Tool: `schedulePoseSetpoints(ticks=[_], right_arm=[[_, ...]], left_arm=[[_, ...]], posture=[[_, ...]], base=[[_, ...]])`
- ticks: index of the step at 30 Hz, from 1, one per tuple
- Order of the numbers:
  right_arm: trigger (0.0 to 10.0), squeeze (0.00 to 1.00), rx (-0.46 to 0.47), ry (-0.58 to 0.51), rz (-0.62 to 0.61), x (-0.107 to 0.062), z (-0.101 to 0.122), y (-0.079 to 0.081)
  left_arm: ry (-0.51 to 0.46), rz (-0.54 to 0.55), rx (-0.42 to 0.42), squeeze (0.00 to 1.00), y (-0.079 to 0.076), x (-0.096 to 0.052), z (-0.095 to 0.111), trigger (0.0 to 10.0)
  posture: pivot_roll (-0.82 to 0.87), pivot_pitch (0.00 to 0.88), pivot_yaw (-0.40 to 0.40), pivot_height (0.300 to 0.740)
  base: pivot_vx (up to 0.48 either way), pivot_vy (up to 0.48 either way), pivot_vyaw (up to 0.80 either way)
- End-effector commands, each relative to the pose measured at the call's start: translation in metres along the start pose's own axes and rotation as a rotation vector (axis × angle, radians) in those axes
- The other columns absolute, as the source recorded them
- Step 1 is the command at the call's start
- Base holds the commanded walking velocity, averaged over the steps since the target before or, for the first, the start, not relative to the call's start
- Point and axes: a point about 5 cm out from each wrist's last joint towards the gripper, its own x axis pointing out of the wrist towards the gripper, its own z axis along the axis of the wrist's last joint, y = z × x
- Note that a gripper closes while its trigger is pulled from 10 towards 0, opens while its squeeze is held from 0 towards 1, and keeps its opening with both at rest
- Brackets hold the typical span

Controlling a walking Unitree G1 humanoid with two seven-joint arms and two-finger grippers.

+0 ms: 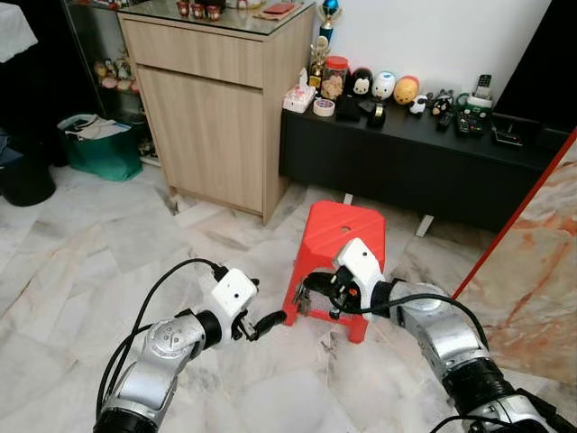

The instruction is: Hang keys on a hook

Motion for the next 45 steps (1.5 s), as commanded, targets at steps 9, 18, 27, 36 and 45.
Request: schedulePoseSetpoints(ticks=[9, 18, 27, 36, 45], right_arm=[[10.0, 0.00, 0.014, -0.041, -0.021, -0.002, 0.019, -0.005], [10.0, 0.00, 0.054, -0.143, -0.029, -0.003, 0.053, -0.006], [10.0, 0.00, 0.059, -0.129, -0.001, -0.002, 0.053, 0.001], [10.0, 0.00, 0.054, -0.135, 0.030, -0.001, 0.059, 0.008], [10.0, 0.00, 0.052, -0.133, 0.054, -0.001, 0.060, 0.014]], left_arm=[[-0.063, 0.065, -0.033, 0.00, 0.009, 0.005, 0.009, 10.0], [-0.069, 0.071, -0.041, 0.00, 0.008, 0.006, 0.008, 10.0], [-0.090, 0.104, -0.052, 0.00, 0.011, 0.007, 0.009, 10.0], [-0.104, 0.145, -0.058, 0.00, 0.015, 0.012, 0.010, 10.0], [-0.112, 0.209, -0.042, 0.00, 0.022, 0.016, 0.012, 10.0]], posture=[[0.09, 0.000, -0.124, 0.729], [0.09, 0.000, -0.126, 0.729], [0.09, 0.000, -0.130, 0.729], [0.09, 0.000, -0.129, 0.729], [0.09, 0.000, -0.129, 0.729]], base=[[0.000, 0.000, 0.00], [0.000, 0.000, 0.00], [0.000, 0.000, 0.00], [0.000, 0.000, 0.00], [0.000, 0.000, 0.00]])
